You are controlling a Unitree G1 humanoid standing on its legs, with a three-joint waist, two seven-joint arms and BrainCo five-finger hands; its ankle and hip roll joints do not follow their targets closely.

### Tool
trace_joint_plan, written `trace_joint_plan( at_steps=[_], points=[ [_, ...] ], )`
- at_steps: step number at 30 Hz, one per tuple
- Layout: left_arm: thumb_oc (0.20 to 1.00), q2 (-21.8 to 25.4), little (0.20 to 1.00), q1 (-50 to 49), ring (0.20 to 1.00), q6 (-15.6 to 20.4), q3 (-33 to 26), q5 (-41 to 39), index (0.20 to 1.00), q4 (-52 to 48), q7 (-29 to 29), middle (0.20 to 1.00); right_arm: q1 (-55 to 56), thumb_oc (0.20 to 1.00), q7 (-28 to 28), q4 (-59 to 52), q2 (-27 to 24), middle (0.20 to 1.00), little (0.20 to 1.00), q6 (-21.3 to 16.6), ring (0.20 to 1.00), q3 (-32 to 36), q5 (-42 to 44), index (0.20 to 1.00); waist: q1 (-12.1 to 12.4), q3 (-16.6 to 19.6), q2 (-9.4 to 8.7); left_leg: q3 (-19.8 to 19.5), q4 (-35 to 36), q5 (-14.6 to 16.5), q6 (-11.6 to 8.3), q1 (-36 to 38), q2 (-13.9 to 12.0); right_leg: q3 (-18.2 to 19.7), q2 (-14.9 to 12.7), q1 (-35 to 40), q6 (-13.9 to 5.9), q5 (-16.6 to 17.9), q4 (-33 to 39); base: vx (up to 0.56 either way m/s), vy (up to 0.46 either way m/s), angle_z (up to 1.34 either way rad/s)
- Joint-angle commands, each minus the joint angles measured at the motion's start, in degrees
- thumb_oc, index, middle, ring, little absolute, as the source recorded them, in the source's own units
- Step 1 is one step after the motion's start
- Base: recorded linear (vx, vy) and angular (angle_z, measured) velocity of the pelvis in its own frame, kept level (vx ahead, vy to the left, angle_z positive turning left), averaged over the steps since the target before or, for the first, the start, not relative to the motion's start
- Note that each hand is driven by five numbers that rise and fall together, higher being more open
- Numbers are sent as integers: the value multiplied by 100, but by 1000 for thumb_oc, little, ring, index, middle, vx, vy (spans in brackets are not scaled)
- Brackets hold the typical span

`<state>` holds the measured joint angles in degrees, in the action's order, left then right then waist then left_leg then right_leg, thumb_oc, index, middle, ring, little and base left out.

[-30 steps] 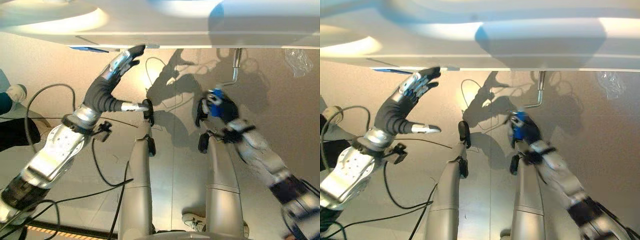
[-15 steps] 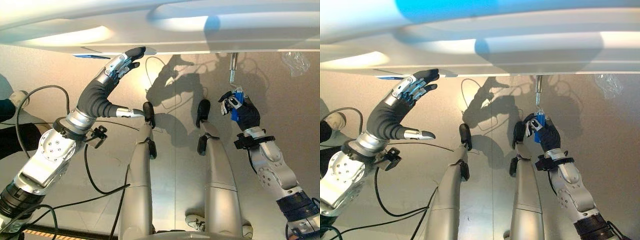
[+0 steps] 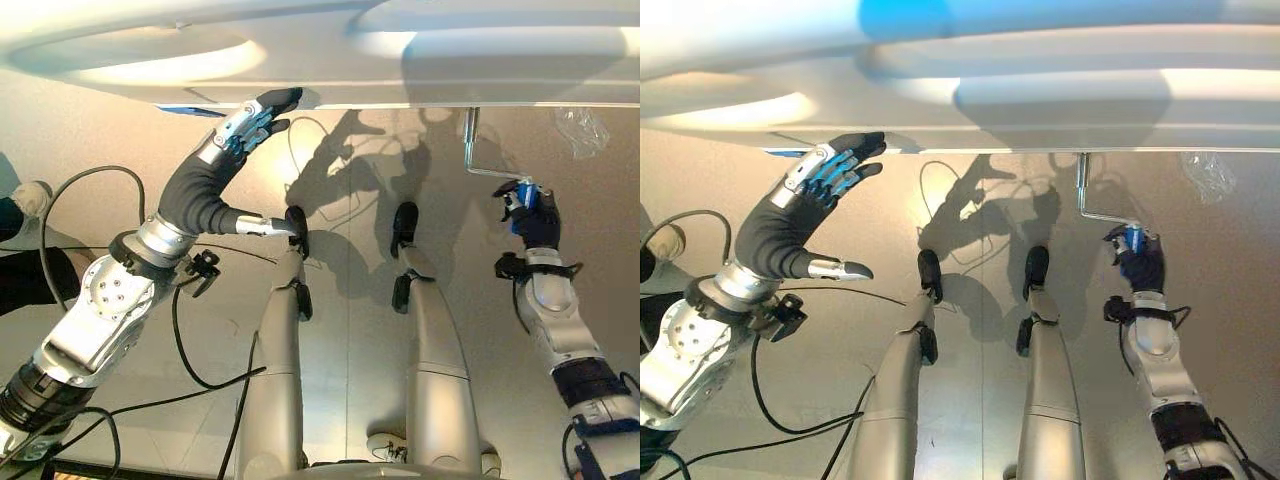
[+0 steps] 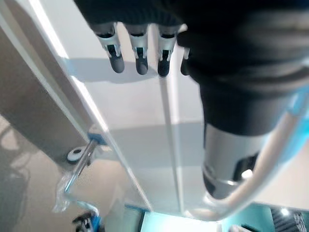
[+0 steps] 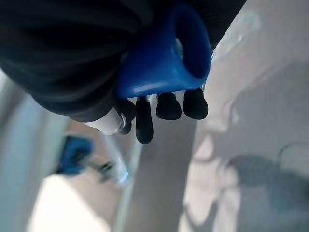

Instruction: Raise the hospital bed

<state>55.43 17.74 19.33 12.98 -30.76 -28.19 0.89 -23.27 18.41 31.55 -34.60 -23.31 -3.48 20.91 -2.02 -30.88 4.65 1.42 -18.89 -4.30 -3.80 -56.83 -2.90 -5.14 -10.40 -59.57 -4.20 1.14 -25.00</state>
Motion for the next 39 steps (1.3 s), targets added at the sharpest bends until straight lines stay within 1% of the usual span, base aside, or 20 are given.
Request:
trace_joint_plan(
  at_steps=[1, 2, 5, 11, 13, 16, 23, 26, 27, 29, 30, 31, 32, 33, 34, 35, 36, 37, 38, 39],
  points=[
    [1000, -115, 1000, 135, 1000, 214, 179, -67, 1000, -490, -74, 1000, -859, 200, 913, 672, -1065, 200, 200, -41, 200, 851, 759, 200, 35, 109, 296, -16, 225, 138, -62, 183, 54, -101, 89, -30, -311, -62, -43, 0, 0, 0],
    [1000, -54, 1000, 225, 1000, 177, 376, -54, 1000, -493, -93, 1000, -1136, 200, 720, 1337, -1228, 200, 200, 109, 200, 560, 988, 200, 73, 109, 300, -20, 202, 139, -51, 143, 66, -109, 81, -56, -310, -55, -60, 0, 0, 0],
    [1000, -4, 1000, 374, 1000, 147, 585, -28, 1000, -449, -118, 1000, -1624, 200, 411, 2188, -1430, 200, 200, 339, 200, 86, 1188, 200, 131, 109, 323, -17, 167, 137, -50, 85, 76, -114, 73, -95, -306, -57, -86, 5, 17, 4],
    [1000, 59, 1000, 513, 1000, 149, 774, -47, 1000, -445, -124, 1000, -2147, 200, 45, 3060, -1595, 200, 200, 581, 200, -446, 1346, 200, 183, 109, 378, -7, 172, 126, -52, 46, 93, -140, 60, -125, -305, -56, -97, 0, 1, 1],
    [1000, 148, 1000, 769, 1000, 137, 1035, -106, 1000, -386, -89, 1000, -2613, 200, -480, 3939, -1498, 200, 200, 1066, 200, -1294, 865, 200, 298, 109, 439, -11, 164, 110, -50, 10, 98, -140, 50, -173, -295, -39, -124, 0, 0, 0],
    [1000, 125, 1000, 892, 1000, 158, 1079, -139, 1000, -340, -79, 1000, -2852, 200, -636, 4176, -1324, 200, 200, 1225, 200, -1664, 642, 200, 312, 109, 470, 0, 159, 98, -49, -37, 100, -121, 60, -232, -288, -41, -142, 0, 0, 0],
    [1000, -455, 1000, 1203, 1000, 41, 1199, -139, 1000, -138, -5, 1000, -3260, 200, -1412, 4651, -262, 200, 200, 1745, 200, -2388, -5, 200, 500, 109, 562, -66, -178, 180, 27, -350, 151, -131, 72, -466, -242, -96, -380, 0, 5, -1],
    [1000, -613, 1000, 1214, 1000, -21, 1180, -69, 1000, -78, -23, 1000, -3376, 200, -1439, 4733, -1, 200, 200, 1805, 200, -2425, -83, 200, 504, 109, 563, -85, -286, 220, 43, -464, 158, -132, 68, -532, -228, -127, -427, 8, 7, -3],
    [1000, -759, 1000, 1183, 1000, -80, 1093, -29, 1000, -76, -67, 1000, -3414, 200, -1519, 4664, 402, 200, 200, 1894, 200, -2516, -227, 200, 528, 109, 572, -102, -369, 242, 51, -581, 160, -136, 65, -621, -218, -124, -463, 0, 0, 0],
    [1000, -805, 1000, 1166, 1000, -92, 1044, 2, 1000, -65, -96, 1000, -3439, 200, -1505, 4617, 502, 200, 200, 1889, 200, -2531, -255, 200, 534, 109, 570, -104, -390, 243, 49, -619, 161, -135, 65, -639, -211, -129, -467, 3, 18, -1],
    [1000, -933, 1000, 1122, 1000, -135, 982, 30, 1000, -31, -139, 1000, -3484, 200, -1603, 4490, 854, 200, 200, 1923, 200, -2712, -431, 200, 565, 109, 580, -104, -411, 243, 61, -673, 170, -157, 60, -698, -202, -131, -510, 0, 0, 0],
    [1000, -932, 1000, 1108, 1000, -139, 968, 31, 1000, -38, -138, 1000, -3486, 200, -1602, 4490, 860, 200, 200, 1924, 200, -2719, -432, 200, 555, 109, 579, -104, -415, 244, 61, -676, 171, -156, 58, -701, -202, -134, -514, 9, 49, -4],
    [1000, -1033, 1000, 1042, 1000, -160, 880, 63, 1000, -18, -182, 1000, -3513, 200, -1635, 4391, 1124, 200, 200, 1927, 200, -2763, -491, 200, 576, 109, 578, -131, -422, 245, 72, -715, 179, -164, 59, -715, -192, -135, -525, 63, 28, -3],
    [1000, -1104, 1000, 936, 1000, -176, 863, 61, 1000, -26, -186, 1000, -3469, 200, -1680, 4350, 1308, 200, 200, 1936, 200, -2793, -460, 200, 585, 109, 572, -170, -477, 432, 45, -571, 194, -138, 55, -582, -238, -310, -603, 14, 34, -3],
    [1000, -1162, 1000, 947, 1000, -195, 813, 67, 1000, -28, -195, 1000, -3506, 200, -1681, 4265, 1448, 200, 200, 1912, 200, -2759, -328, 200, 598, 109, 572, -142, -447, 260, 78, -731, 190, -190, 50, -715, -193, -136, -525, 63, 21, -2],
    [1000, -1189, 1000, 907, 1000, -199, 816, 74, 1000, -23, -218, 1000, -3446, 200, -1712, 4258, 1585, 200, 200, 1909, 200, -2751, -270, 200, 611, 109, 567, -190, -473, 429, 53, -588, 205, -155, 52, -591, -242, -296, -586, -41, 20, 1],
    [1000, -1167, 1000, 948, 1000, -201, 760, 82, 1000, -39, -242, 1000, -3518, 200, -1738, 4200, 1722, 200, 200, 1914, 200, -2827, -300, 200, 630, 109, 579, -170, -430, 250, 87, -752, 200, -201, 45, -726, -194, -133, -523, 59, 13, 2],
    [1000, -1171, 1000, 904, 1000, -204, 787, 78, 1000, -37, -241, 1000, -3467, 200, -1741, 4212, 1739, 200, 200, 1918, 200, -2828, -297, 200, 626, 109, 572, -201, -469, 423, 58, -606, 210, -159, 46, -601, -241, -297, -592, -41, 11, 2],
    [1000, -1159, 1000, 918, 1000, -199, 679, 90, 1000, -47, -280, 1000, -3548, 200, -1753, 4039, 1998, 200, 200, 1906, 200, -2918, -279, 200, 642, 109, 569, -182, -416, 239, 88, -770, 206, -227, 36, -733, -198, -125, -510, 0, 0, 0],
    [1000, -1166, 1000, 918, 1000, -199, 667, 94, 1000, -50, -295, 1000, -3580, 200, -1772, 3998, 2134, 200, 200, 1916, 200, -2984, -297, 200, 658, 109, 565, -193, -393, 227, 88, -776, 202, -233, 33, -735, -202, -117, -498, 0, 0, 0]
  ],
)
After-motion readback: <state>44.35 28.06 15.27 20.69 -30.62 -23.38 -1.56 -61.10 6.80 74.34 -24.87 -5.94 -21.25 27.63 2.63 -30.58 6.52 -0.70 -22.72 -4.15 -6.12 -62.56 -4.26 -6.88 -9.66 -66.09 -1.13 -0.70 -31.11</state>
